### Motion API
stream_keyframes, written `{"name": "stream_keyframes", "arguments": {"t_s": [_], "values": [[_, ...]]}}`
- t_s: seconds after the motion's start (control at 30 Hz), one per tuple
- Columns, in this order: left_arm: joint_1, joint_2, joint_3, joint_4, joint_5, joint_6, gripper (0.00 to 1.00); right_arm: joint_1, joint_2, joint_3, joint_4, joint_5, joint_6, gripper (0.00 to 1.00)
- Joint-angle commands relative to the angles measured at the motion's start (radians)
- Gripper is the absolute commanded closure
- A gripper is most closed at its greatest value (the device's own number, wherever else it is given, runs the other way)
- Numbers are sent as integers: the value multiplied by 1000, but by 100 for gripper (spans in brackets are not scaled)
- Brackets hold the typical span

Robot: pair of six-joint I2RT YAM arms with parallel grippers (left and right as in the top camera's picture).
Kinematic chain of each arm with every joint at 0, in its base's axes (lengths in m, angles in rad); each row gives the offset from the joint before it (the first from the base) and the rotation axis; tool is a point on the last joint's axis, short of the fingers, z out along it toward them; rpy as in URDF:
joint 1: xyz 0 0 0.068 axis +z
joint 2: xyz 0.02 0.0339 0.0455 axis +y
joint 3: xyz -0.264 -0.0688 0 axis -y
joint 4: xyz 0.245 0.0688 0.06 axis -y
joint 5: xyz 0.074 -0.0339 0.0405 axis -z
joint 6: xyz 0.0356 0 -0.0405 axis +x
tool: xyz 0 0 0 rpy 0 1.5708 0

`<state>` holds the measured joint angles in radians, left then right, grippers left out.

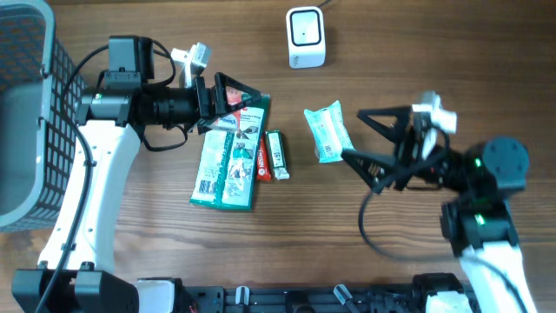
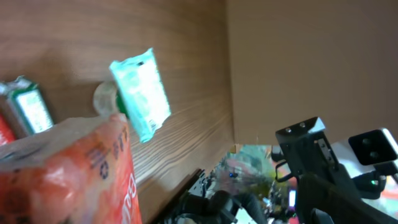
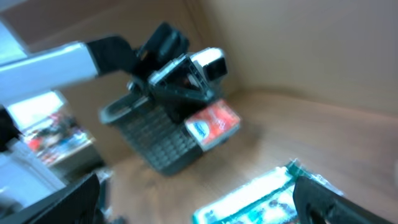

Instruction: Scan the item barcode

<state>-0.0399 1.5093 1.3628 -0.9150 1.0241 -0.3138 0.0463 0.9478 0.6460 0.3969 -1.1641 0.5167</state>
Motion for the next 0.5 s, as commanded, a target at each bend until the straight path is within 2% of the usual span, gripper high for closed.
{"name": "stream_keyframes", "arguments": {"t_s": [0.0,0.1,0.13,0.27,0.37,0.47], "values": [[-1,9,-2,-6,-199,-253,0,65,201,12,219,-224,327,21],[-32,9,-2,-38,-277,-418,0,204,277,12,152,-53,251,28],[-50,9,-2,-42,-278,-499,0,272,295,12,95,65,193,28],[-108,9,-2,-63,-278,-620,0,478,305,14,-85,483,30,25],[-155,9,-2,-110,-278,-639,0,625,305,53,-232,767,-65,20],[-189,9,-2,-145,-309,-633,0,698,306,93,-288,896,-118,20]]}}
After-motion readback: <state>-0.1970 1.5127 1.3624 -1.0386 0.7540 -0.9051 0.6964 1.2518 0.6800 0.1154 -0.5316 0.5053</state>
